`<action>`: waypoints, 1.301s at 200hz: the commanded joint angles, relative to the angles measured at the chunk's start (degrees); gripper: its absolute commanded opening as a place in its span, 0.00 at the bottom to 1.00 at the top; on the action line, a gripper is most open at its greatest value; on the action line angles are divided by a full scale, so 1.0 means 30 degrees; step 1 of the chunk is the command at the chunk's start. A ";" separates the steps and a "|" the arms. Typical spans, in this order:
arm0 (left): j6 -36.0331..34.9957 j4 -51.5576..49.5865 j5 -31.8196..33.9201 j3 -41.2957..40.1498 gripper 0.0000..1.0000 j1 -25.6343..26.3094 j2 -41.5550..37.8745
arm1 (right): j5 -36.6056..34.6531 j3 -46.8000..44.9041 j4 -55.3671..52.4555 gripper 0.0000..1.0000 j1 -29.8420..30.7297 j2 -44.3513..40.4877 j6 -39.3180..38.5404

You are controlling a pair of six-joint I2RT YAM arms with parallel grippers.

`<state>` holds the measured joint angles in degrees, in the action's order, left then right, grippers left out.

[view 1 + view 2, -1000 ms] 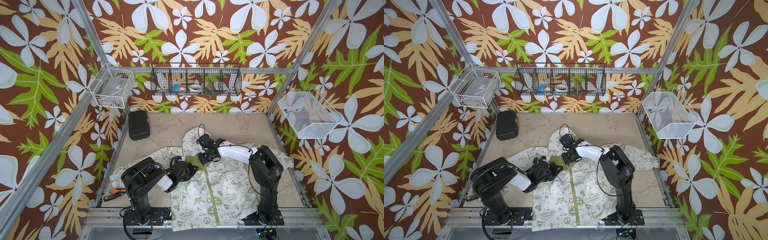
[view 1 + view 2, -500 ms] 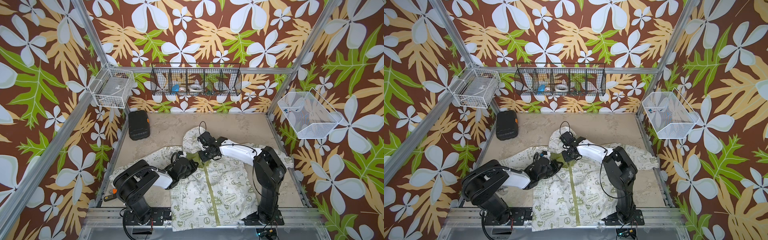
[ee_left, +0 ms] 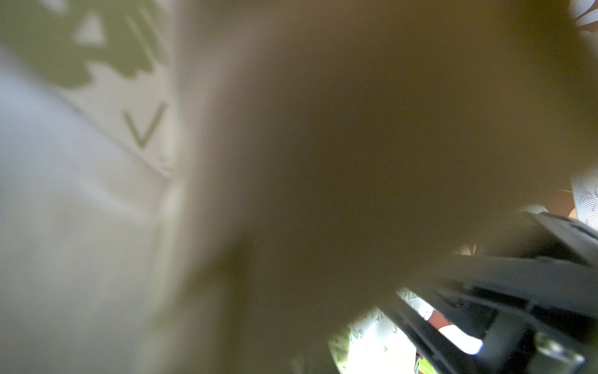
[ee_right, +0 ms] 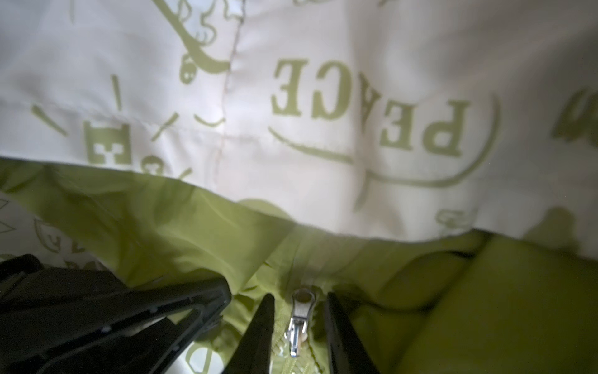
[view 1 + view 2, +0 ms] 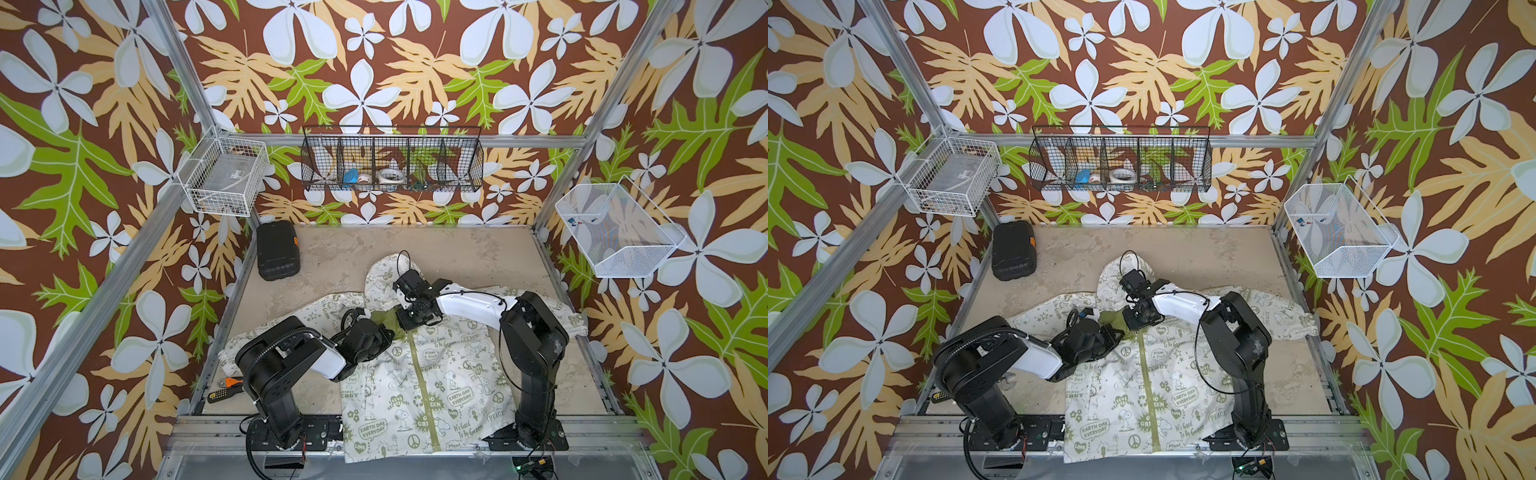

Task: Unzip the jacket
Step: Flatten out the jacket at the center of the board.

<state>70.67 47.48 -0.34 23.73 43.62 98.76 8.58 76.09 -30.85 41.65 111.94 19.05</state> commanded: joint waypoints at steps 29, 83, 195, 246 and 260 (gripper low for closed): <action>0.0288 0.0022 -0.0180 0.0148 0.00 0.0022 0.0417 | -0.0660 0.0415 -0.0289 0.27 0.0180 0.0978 -0.0241; 0.0257 -0.0114 -0.0120 0.0115 0.00 0.0022 0.0332 | -0.1976 0.0680 -0.0909 0.17 0.0202 0.1681 0.0057; -0.0285 -0.0326 -0.0088 -0.0059 0.00 0.0022 0.0019 | -0.3384 0.1058 -0.1529 0.04 0.0198 0.1274 0.0692; -0.2377 -0.0487 -0.0065 0.0382 0.00 0.0022 -0.0869 | -0.4839 0.1181 -0.1455 0.00 0.0183 0.0161 0.1481; -0.3367 -0.0117 0.0061 0.0361 0.08 0.0022 -0.1382 | -0.5531 0.1070 -0.1246 0.00 0.0165 -0.0351 0.1854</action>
<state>66.06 47.33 -0.62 24.73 43.62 96.55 -0.05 79.55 -34.26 42.39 112.97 22.37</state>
